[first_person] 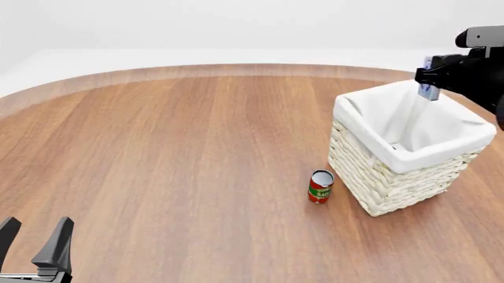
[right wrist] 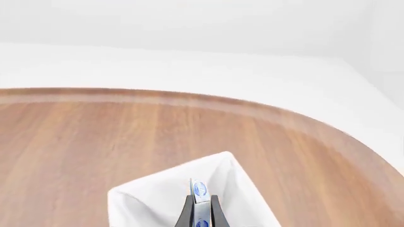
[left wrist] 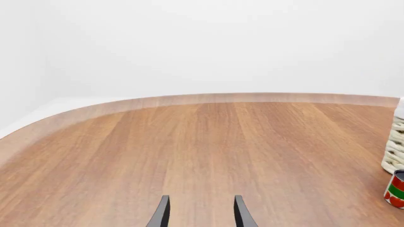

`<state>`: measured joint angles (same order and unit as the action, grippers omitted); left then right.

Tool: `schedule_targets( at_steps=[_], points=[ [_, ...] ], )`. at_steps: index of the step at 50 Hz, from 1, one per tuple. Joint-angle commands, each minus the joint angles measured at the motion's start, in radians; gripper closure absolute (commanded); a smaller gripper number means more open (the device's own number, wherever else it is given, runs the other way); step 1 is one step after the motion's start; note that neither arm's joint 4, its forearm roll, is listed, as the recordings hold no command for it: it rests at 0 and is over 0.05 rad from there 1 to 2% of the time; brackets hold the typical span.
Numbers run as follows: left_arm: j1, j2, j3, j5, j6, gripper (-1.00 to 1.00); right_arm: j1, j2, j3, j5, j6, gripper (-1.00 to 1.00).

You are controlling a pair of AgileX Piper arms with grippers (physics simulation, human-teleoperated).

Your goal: Pick up the alphabet soup and the cream cheese box, and put them in the basket.

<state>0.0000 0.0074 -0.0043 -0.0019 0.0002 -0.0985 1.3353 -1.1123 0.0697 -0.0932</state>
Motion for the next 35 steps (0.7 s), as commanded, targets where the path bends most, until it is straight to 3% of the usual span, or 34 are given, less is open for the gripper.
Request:
schedule_targets(
  at_steps=[1, 35],
  points=[
    [0.000, 0.000, 0.000, 0.000, 0.000, -1.00, -0.034, 0.031, 0.025, -0.057, 0.035, 1.00],
    [0.000, 0.000, 0.000, 0.000, 0.000, -1.00, -0.049, 0.124, 0.072, -0.145, 0.044, 1.00]
  ],
)
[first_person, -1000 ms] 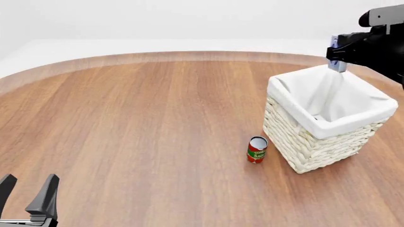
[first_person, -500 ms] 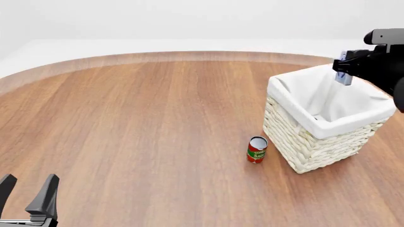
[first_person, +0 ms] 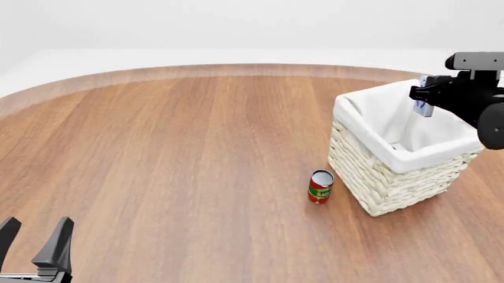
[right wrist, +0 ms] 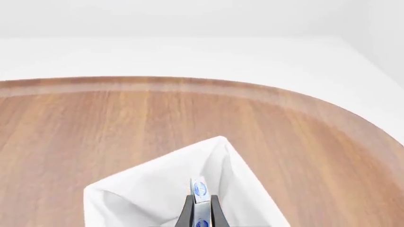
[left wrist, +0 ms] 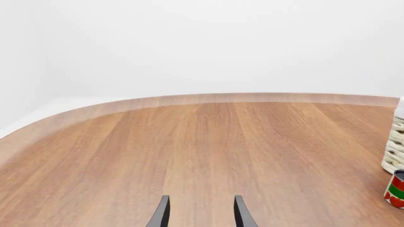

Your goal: Pick up the alphabet soup and the cream cheese box, and put them in the basket.

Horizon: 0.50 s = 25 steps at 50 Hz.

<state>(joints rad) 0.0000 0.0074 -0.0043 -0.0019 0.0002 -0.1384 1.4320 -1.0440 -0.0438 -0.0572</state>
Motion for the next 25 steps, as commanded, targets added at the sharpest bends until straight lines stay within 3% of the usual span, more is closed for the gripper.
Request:
schedule_targets(
  at_steps=[1, 25],
  points=[
    [0.000, 0.000, 0.000, 0.000, 0.000, -1.00, -0.010, 0.032, 0.005, -0.035, 0.009, 1.00],
    [0.000, 0.000, 0.000, 0.000, 0.000, -1.00, -0.024, 0.086, 0.006, -0.078, 0.007, 1.00]
  ],
)
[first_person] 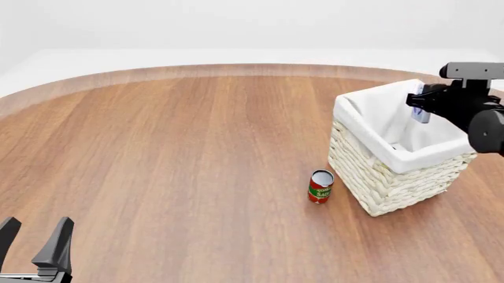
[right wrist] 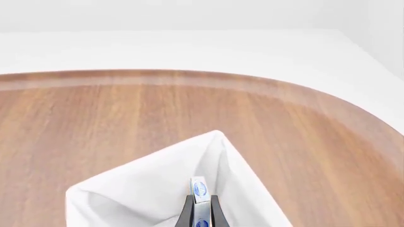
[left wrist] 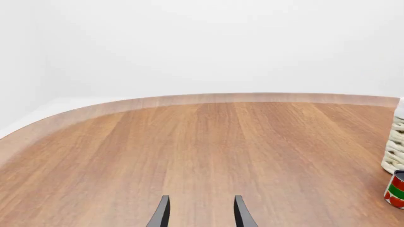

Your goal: Pick up the alphabet soup and the cream cheese box, and put them in the basket.

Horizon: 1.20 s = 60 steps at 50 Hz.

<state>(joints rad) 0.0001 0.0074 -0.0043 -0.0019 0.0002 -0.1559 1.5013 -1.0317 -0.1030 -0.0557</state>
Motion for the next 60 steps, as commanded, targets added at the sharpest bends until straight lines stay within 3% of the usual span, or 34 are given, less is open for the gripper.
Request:
schedule_targets(
  at_steps=[1, 18, 19, 46, 60],
  points=[
    [0.000, 0.000, 0.000, 0.000, 0.000, -1.00, -0.007, 0.018, -0.007, -0.020, 0.004, 1.00],
    [0.000, 0.000, 0.000, 0.000, 0.000, -1.00, -0.009, 0.014, 0.003, -0.025, 0.003, 1.00],
    [0.000, 0.000, 0.000, 0.000, 0.000, -1.00, -0.010, 0.015, 0.003, -0.024, 0.004, -1.00],
    [0.000, 0.000, 0.000, 0.000, 0.000, -1.00, 0.024, -0.197, 0.008, 0.049, 0.045, -1.00],
    [0.000, 0.000, 0.000, 0.000, 0.000, -1.00, 0.030, -0.377, 0.149, 0.054, 0.058, -1.00]
  ],
)
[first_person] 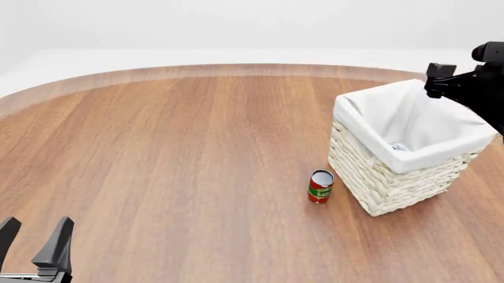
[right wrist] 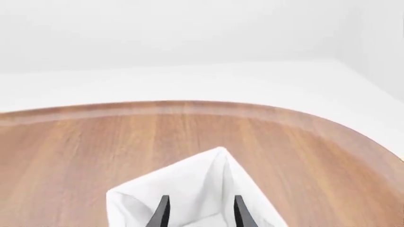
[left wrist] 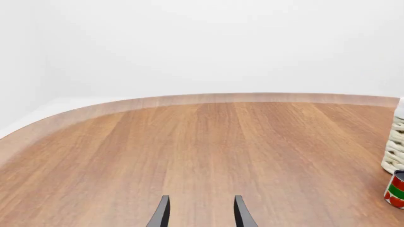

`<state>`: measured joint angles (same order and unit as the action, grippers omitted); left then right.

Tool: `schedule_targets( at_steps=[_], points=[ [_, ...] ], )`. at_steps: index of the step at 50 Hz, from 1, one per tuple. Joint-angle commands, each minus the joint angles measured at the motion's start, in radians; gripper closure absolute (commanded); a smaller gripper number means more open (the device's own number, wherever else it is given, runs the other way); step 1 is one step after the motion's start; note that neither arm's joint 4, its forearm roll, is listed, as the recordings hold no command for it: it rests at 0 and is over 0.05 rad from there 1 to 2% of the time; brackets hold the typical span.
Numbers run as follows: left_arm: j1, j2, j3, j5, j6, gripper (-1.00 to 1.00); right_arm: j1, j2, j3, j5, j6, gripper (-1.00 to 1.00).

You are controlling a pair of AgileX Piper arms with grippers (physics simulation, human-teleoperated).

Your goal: Pick up the alphabet soup and the cream cheese box, and put them in the basket.

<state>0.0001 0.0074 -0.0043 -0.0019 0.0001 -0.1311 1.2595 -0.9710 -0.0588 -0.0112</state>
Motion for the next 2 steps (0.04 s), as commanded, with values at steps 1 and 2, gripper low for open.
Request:
schedule_targets(
  at_steps=[1, 2],
  points=[
    [0.000, 0.000, 0.000, 0.000, 0.000, -1.00, 0.006, -0.149, 0.099, 0.007, 0.013, -1.00],
    [0.000, 0.000, 0.000, 0.000, 0.000, -1.00, 0.006, -0.149, 0.099, 0.007, 0.013, -1.00]
  ],
)
